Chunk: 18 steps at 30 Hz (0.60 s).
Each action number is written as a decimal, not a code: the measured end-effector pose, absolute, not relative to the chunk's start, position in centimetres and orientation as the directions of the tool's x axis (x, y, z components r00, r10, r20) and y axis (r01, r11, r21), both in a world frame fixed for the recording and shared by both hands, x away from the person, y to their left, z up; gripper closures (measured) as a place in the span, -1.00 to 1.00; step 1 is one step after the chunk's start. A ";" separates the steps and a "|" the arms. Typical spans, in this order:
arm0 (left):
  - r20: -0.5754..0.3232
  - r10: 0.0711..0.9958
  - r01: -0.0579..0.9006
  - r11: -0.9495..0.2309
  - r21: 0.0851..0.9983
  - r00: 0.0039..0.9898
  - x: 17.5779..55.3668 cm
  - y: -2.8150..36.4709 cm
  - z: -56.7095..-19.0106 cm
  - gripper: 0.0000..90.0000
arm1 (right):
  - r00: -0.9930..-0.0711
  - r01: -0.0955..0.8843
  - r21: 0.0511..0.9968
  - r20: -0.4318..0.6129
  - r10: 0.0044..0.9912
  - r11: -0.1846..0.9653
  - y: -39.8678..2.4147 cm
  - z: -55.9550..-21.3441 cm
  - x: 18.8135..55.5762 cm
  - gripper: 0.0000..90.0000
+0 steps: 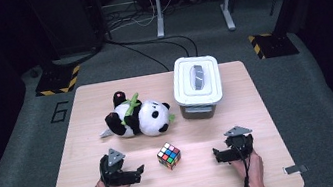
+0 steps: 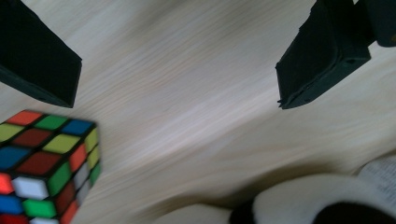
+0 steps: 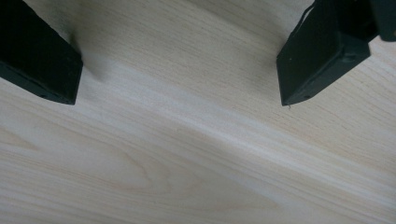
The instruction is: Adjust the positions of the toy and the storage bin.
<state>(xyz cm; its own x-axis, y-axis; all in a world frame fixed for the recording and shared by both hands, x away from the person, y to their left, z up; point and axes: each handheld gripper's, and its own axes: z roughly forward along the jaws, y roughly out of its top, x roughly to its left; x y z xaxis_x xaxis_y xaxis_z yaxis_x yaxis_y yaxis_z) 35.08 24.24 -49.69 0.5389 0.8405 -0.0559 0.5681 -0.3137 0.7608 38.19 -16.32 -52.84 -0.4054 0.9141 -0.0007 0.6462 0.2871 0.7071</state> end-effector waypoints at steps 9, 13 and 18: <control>-0.060 0.770 0.504 -0.355 0.788 0.635 35.6 20.2 -47.6 -1.00 | -0.402 0.641 0.714 -0.001 0.916 0.282 -16.4 -52.9 38.1 -1.00; -0.062 0.725 0.474 -0.381 0.794 0.686 36.1 17.4 -46.8 -1.00 | -0.402 0.638 0.717 -0.001 0.916 0.281 -16.4 -52.9 38.1 -0.99; -0.065 0.696 0.475 -0.415 0.776 0.715 37.0 15.0 -47.4 -1.00 | -0.401 0.637 0.718 0.000 0.916 0.279 -16.5 -52.9 38.0 -0.98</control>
